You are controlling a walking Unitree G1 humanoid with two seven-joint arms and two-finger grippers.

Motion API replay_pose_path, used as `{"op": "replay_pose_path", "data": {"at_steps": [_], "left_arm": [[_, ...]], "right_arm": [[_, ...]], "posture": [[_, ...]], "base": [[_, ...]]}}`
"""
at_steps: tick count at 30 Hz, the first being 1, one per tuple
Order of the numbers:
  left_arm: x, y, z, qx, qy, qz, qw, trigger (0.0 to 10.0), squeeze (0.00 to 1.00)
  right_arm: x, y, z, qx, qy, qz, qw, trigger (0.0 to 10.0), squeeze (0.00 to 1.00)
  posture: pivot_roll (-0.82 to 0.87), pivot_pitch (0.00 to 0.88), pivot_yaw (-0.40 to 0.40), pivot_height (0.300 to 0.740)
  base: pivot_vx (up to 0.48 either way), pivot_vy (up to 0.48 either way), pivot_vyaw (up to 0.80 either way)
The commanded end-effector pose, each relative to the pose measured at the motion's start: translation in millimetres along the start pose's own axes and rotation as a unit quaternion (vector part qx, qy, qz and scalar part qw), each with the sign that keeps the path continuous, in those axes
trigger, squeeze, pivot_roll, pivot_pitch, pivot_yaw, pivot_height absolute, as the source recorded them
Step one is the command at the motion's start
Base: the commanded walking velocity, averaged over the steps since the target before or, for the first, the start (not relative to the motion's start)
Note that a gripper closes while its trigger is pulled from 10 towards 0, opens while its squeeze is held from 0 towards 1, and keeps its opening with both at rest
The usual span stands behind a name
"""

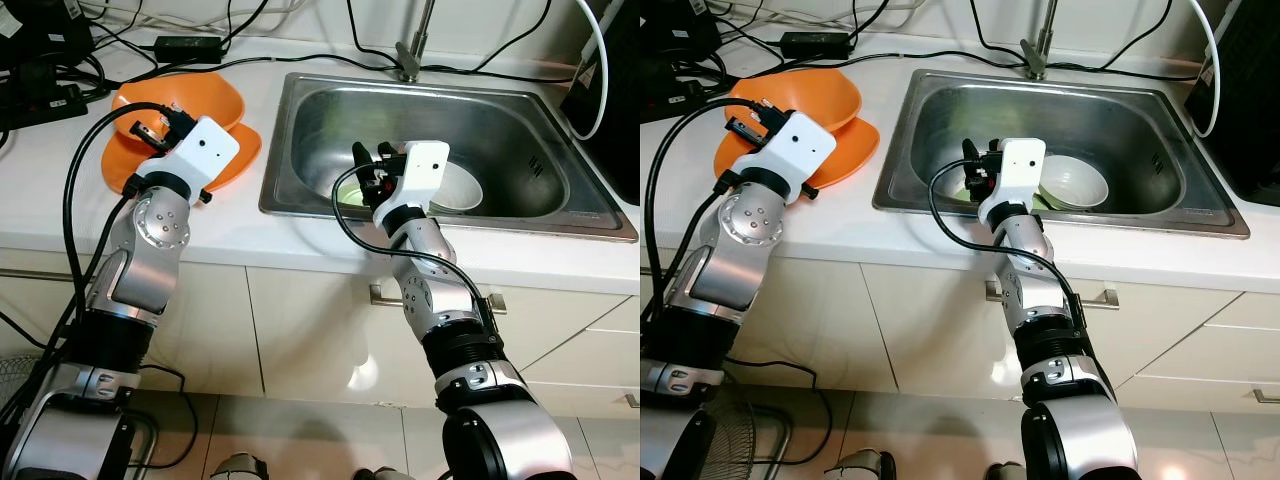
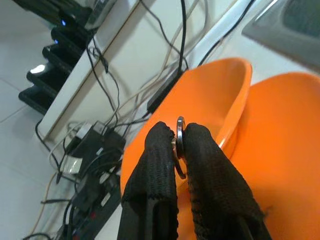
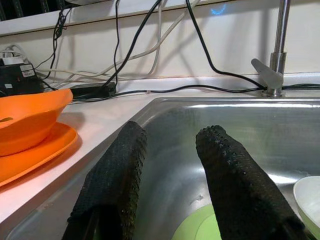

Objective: Kitchen organization

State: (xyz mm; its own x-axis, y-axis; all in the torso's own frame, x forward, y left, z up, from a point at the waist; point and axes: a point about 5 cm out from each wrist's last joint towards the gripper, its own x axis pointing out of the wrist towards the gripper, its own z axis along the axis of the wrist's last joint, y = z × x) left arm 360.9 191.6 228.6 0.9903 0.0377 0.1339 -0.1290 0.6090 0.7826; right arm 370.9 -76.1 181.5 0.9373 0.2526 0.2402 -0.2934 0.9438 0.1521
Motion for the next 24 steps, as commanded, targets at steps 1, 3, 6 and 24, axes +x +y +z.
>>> {"op": "replay_pose_path", "data": {"at_steps": [1,3,6,24], "left_arm": [[-2.3,1.2,-3,0.009,0.011,-0.005,1.0,10.0,0.0],[-3.2,-0.1,-7,0.016,0.02,-0.011,1.0,10.0,0.0],[-4.6,-1.7,-12,0.024,0.033,-0.019,0.999,10.0,0.0],[-4.2,6.7,-7,0.04,0.035,0.005,0.999,10.0,0.14]], "right_arm": [[-1.4,-2.7,0,0.008,0.001,-0.008,1.0,10.0,0.0],[-1.2,-2.6,-1,0.008,0.002,-0.008,1.0,10.0,0.0],[-0.6,-1.8,-1,0.009,0.002,-0.007,1.0,10.0,0.0],[-0.1,-1.4,0,0.01,0.002,-0.007,1.0,10.0,0.0]], "posture": [[0.07,0.071,-0.051,0.732],[0.07,0.071,-0.051,0.732],[0.07,0.073,-0.054,0.732],[0.07,0.069,-0.054,0.732]], "base": [[0.0,0.0,0.0],[0.0,0.0,0.0],[0.0,0.0,0.0],[0.0,0.0,0.0]]}}
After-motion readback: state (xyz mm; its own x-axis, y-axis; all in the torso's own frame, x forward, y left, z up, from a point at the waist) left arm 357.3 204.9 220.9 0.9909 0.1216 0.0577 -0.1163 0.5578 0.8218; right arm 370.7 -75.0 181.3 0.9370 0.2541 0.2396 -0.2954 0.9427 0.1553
